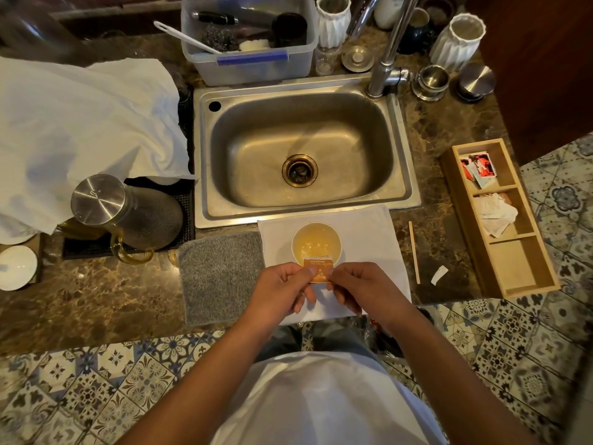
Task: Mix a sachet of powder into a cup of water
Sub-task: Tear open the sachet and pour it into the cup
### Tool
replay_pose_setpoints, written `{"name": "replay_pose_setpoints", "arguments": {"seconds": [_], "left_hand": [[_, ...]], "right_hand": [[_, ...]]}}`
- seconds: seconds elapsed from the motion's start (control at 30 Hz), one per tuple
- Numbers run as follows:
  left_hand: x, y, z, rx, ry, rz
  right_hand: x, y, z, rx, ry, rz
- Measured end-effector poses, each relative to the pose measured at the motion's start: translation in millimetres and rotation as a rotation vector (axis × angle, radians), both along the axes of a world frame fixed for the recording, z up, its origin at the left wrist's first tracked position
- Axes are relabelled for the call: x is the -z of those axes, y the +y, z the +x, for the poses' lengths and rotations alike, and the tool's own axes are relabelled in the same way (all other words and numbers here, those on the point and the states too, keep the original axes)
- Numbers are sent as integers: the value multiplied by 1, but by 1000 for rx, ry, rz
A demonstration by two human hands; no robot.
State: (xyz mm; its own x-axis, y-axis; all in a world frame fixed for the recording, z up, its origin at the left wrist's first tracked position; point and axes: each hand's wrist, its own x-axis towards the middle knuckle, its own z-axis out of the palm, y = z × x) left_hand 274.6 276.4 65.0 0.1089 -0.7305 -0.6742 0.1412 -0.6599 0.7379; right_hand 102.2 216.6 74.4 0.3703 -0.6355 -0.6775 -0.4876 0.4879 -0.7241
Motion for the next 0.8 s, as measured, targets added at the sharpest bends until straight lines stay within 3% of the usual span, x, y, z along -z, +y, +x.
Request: {"name": "replay_pose_setpoints", "arguments": {"seconds": [0.8], "left_hand": [[13, -5, 4, -96, 228, 65]], "right_hand": [[-6, -8, -1, 87, -58, 81]]}}
